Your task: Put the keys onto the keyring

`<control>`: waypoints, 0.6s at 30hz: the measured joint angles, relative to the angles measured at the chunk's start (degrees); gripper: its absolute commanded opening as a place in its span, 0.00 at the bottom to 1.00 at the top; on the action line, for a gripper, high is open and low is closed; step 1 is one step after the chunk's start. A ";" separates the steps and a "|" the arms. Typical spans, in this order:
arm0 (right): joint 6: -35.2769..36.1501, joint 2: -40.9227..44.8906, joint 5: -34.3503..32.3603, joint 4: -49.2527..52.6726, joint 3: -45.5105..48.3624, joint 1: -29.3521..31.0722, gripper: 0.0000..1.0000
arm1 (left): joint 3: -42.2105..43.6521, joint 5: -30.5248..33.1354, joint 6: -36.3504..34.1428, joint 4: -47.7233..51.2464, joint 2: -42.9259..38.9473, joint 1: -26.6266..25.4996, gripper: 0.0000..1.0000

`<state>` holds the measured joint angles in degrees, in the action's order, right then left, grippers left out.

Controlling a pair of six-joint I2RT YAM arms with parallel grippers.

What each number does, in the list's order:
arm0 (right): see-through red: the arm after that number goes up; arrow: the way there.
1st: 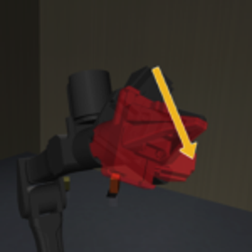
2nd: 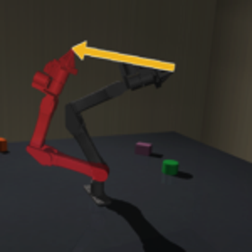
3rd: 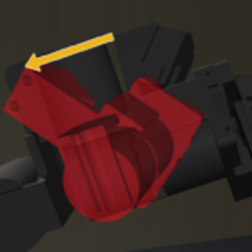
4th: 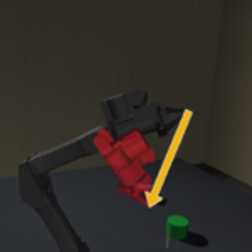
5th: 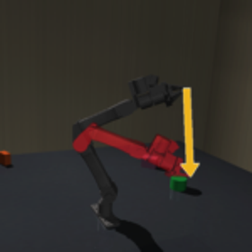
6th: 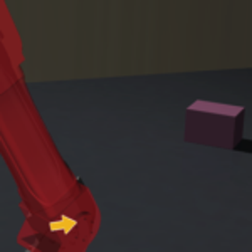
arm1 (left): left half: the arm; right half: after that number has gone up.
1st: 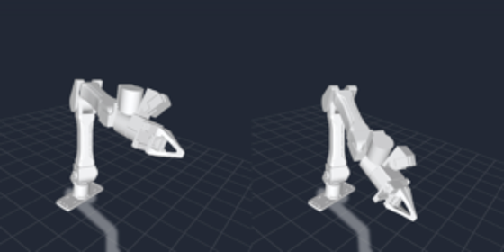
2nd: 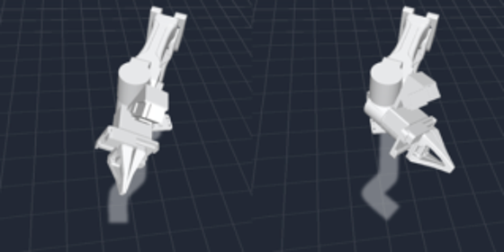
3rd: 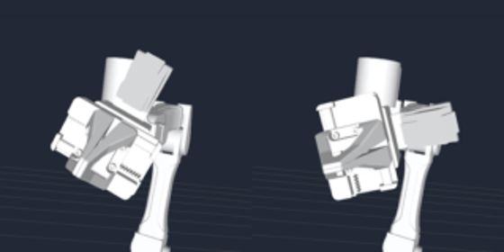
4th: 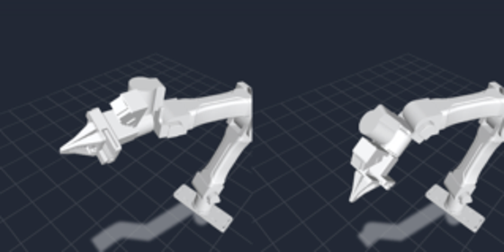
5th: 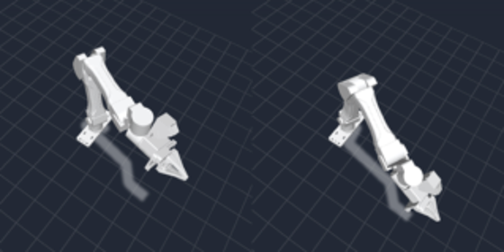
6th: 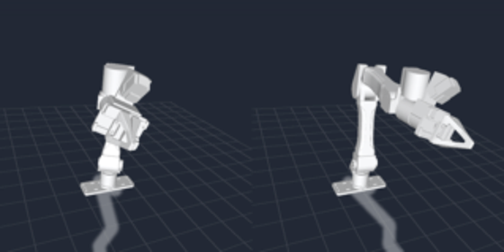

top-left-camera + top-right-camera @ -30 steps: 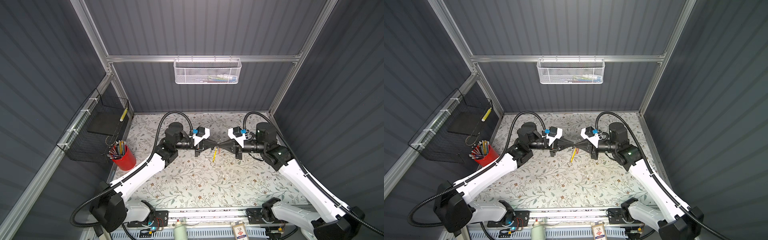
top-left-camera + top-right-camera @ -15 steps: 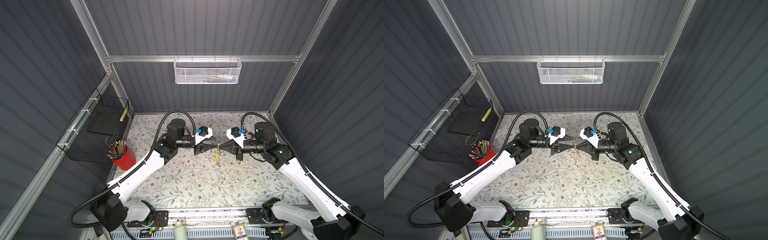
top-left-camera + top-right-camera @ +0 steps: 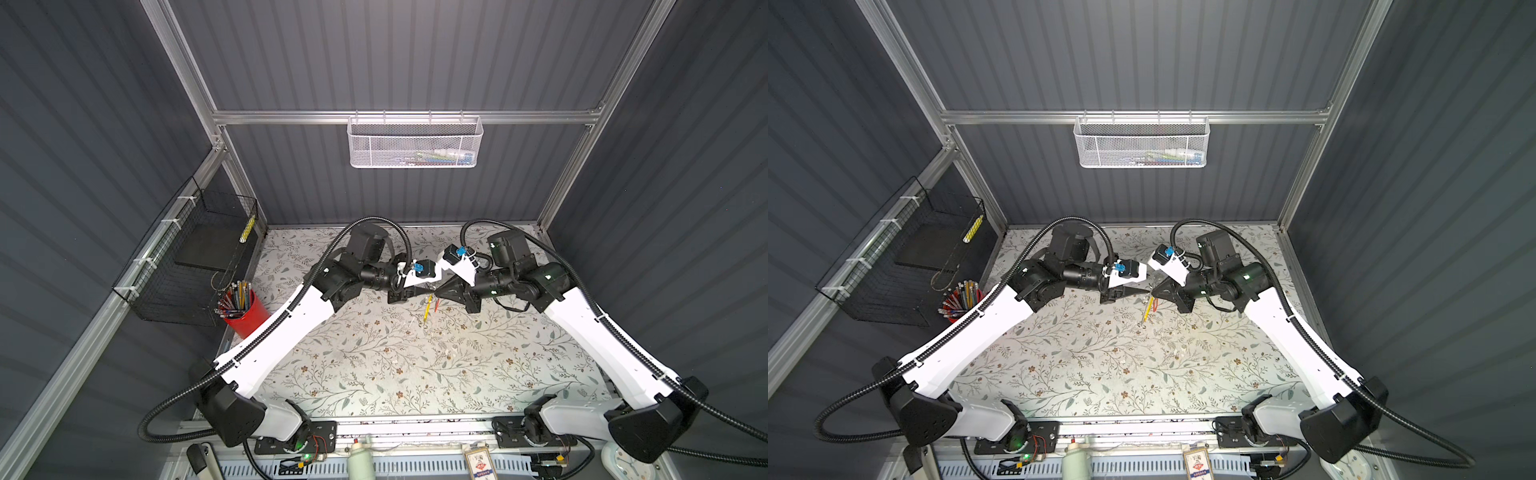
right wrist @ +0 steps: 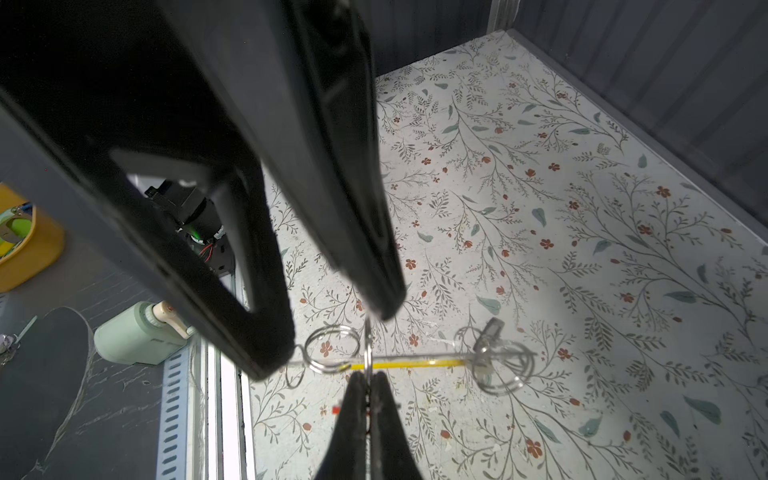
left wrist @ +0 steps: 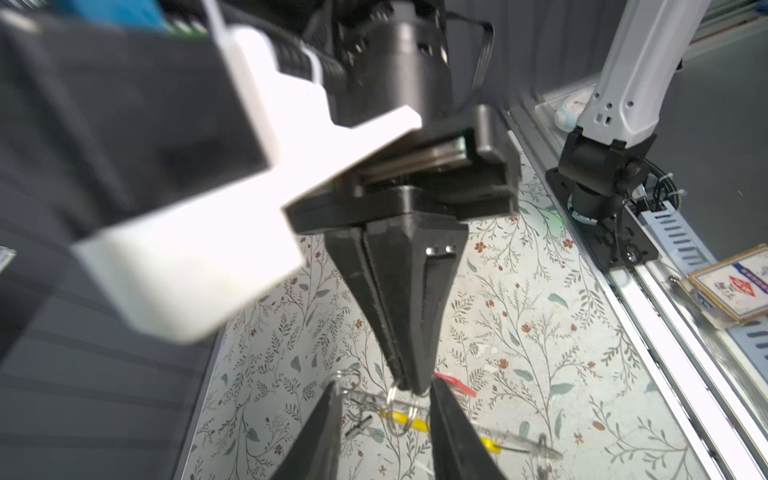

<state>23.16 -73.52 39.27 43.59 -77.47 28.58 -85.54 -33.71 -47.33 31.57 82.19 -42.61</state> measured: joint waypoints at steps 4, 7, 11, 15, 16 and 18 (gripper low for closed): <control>0.02 -0.15 -0.74 1.64 -1.11 1.01 0.00 | -0.02 2.10 -1.64 1.90 0.83 -1.01 0.36; 0.07 -0.48 -1.11 2.75 -1.53 1.62 0.00 | -0.15 3.26 -2.32 2.36 0.85 -1.31 0.35; 0.48 -1.33 -1.86 3.93 -2.08 2.27 0.00 | -1.01 4.83 -3.50 3.30 0.87 -1.62 0.30; 1.01 -1.33 -2.47 4.74 -2.19 2.58 0.00 | -1.99 5.70 -4.61 4.72 1.09 -1.62 0.28; 1.14 -1.33 -2.67 4.85 -2.34 2.62 0.00 | -2.36 5.79 -4.85 5.31 1.27 -1.62 0.28; 1.38 -1.33 -2.99 4.90 -2.69 2.75 0.00 | -3.04 5.88 -5.29 6.19 1.75 -1.64 0.28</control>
<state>24.53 -74.85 36.27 48.49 -80.16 31.33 -88.58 -27.83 -52.62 37.76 83.94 -44.25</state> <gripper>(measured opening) 0.048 0.280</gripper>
